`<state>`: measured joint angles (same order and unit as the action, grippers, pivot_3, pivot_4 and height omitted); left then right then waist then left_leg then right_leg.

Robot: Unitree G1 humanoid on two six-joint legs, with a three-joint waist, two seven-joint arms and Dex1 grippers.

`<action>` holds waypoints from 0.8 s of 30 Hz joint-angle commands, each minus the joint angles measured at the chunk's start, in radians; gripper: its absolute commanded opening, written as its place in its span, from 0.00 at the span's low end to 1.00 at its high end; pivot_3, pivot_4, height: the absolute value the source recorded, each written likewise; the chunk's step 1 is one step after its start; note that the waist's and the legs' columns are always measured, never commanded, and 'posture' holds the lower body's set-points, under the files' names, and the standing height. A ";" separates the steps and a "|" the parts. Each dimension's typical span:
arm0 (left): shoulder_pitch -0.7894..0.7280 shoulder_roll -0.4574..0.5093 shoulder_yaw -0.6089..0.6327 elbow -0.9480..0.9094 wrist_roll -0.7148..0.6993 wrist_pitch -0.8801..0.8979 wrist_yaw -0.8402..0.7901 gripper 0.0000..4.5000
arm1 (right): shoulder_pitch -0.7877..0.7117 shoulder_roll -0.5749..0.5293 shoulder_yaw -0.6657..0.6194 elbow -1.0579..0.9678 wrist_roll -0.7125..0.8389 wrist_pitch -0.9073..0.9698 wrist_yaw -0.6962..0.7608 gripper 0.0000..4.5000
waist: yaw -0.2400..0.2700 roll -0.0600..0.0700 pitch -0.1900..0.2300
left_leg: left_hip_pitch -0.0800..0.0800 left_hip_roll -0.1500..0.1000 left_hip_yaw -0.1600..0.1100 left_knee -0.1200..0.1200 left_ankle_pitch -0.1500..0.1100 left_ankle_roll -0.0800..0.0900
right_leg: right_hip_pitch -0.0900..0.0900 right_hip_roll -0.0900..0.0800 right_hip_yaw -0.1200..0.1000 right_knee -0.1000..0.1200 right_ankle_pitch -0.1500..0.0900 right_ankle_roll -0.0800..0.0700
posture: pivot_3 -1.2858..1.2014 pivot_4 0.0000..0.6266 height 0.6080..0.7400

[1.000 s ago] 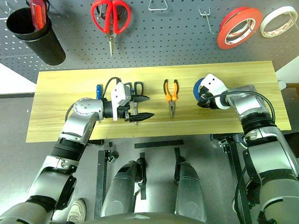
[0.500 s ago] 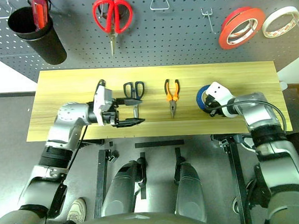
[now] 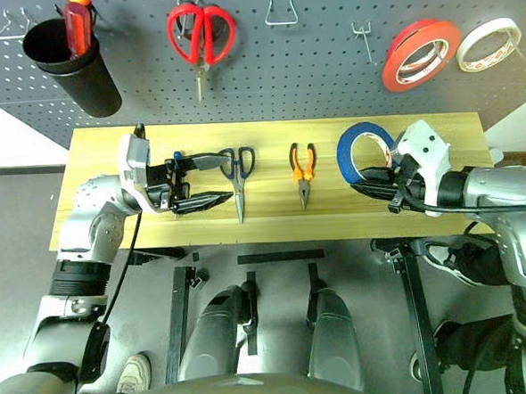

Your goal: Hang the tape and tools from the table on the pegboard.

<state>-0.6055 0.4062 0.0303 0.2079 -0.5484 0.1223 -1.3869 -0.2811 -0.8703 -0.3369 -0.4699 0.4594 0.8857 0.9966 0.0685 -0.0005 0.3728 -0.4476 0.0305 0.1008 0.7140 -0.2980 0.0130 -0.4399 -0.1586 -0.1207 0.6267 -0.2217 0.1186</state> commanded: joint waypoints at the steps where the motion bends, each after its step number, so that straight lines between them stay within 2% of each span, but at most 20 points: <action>1: -0.019 -0.020 0.039 0.000 -0.049 -0.008 0.006 0.77 | -0.012 -0.017 -0.092 -0.130 0.086 0.057 -0.061 0.15 | -0.002 -0.002 -0.016 | 0.000 0.000 0.000 0.000 0.000 0.000 | 0.000 0.000 0.000 0.000 0.000 0.000 | 0.54 0.31 0.78; 6: -0.059 -0.050 0.060 0.042 -0.062 -0.023 0.019 0.77 | -0.051 -0.060 -0.103 -0.159 0.115 0.058 -0.116 0.15 | -0.004 -0.004 -0.058 | 0.001 0.000 0.000 0.000 0.000 0.000 | 0.000 0.001 0.000 0.000 0.000 0.000 | 0.54 0.24 0.78; 10: -0.086 -0.065 0.061 0.096 -0.037 -0.071 0.017 0.77 | -0.098 -0.063 -0.050 -0.115 0.091 0.009 -0.164 0.15 | -0.005 -0.007 -0.085 | 0.002 0.001 0.000 0.000 0.000 0.000 | 0.002 0.002 0.000 -0.001 0.000 0.000 | 0.54 0.21 0.78; 15: -0.107 -0.078 0.051 0.151 -0.014 -0.115 0.019 0.77 | -0.145 -0.020 0.051 -0.032 0.040 -0.079 -0.223 0.15 | -0.007 -0.010 -0.115 | 0.004 0.001 0.000 0.000 0.000 0.000 | 0.005 0.002 0.000 -0.002 0.000 0.000 | 0.54 0.19 0.78; 24: -0.133 -0.097 0.045 0.227 0.016 -0.163 0.012 0.77 | -0.245 0.079 0.205 0.215 -0.087 -0.272 -0.274 0.15 | -0.006 -0.010 -0.135 | 0.005 0.001 0.000 0.001 0.000 0.000 | 0.006 0.003 0.000 -0.002 0.000 0.000 | 0.55 0.17 0.78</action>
<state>-0.7161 0.3123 0.0687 0.4398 -0.5325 -0.0245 -1.3724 -0.4983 -0.7976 -0.1249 -0.2736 0.3912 0.6628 0.7264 0.0622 -0.0107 0.2378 -0.4428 0.0315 0.1007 0.7150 -0.2980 0.0130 -0.4339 -0.1551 -0.1208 0.6245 -0.2213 0.1185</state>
